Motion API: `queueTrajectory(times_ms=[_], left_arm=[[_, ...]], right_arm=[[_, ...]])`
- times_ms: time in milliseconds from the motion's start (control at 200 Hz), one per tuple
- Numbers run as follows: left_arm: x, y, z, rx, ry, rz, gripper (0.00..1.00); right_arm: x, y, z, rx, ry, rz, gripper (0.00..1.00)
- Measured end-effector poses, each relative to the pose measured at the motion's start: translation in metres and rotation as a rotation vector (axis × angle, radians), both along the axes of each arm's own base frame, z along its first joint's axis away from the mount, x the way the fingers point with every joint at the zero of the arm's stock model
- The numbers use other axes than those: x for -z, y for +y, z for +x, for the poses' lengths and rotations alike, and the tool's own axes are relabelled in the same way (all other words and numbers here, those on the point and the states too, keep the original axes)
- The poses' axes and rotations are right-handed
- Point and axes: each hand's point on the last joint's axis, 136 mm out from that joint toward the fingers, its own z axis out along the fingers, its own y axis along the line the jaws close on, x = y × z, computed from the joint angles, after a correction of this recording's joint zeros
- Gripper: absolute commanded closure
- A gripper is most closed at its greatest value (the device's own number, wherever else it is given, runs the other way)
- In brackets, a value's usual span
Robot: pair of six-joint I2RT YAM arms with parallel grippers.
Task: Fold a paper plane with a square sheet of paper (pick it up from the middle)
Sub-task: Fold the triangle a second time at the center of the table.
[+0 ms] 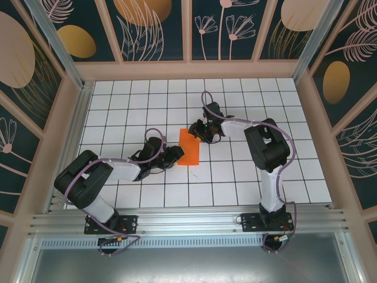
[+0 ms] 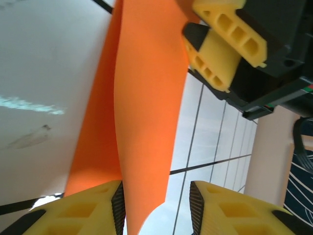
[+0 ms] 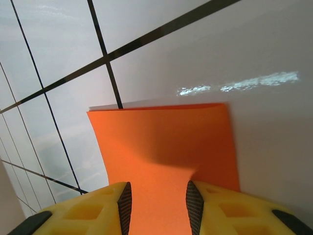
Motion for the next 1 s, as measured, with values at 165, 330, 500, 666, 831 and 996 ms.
queueTrajectory(times_ms=[165,330,500,666,831,996], left_arm=[[-0.002,-0.003,0.000,0.015,-0.008,-0.008,0.73],[0.010,0.000,0.000,0.013,0.028,0.047,0.87],[0.017,0.005,0.002,0.000,0.050,0.102,0.94],[0.024,0.010,0.000,-0.004,0.070,0.146,0.95],[0.028,0.014,0.001,0.003,0.075,0.200,0.95],[0.029,0.017,0.002,0.018,0.070,0.246,0.95]], right_arm=[[0.000,0.000,0.000,-0.003,0.002,0.005,0.61],[-0.001,0.001,0.000,-0.007,0.000,0.007,0.61],[-0.005,-0.002,-0.005,-0.027,0.004,-0.004,0.61],[-0.023,-0.004,-0.009,-0.065,-0.030,-0.010,0.63],[-0.046,-0.006,-0.017,-0.108,-0.086,-0.002,0.73],[-0.038,-0.009,-0.033,-0.147,-0.064,-0.019,0.77]])
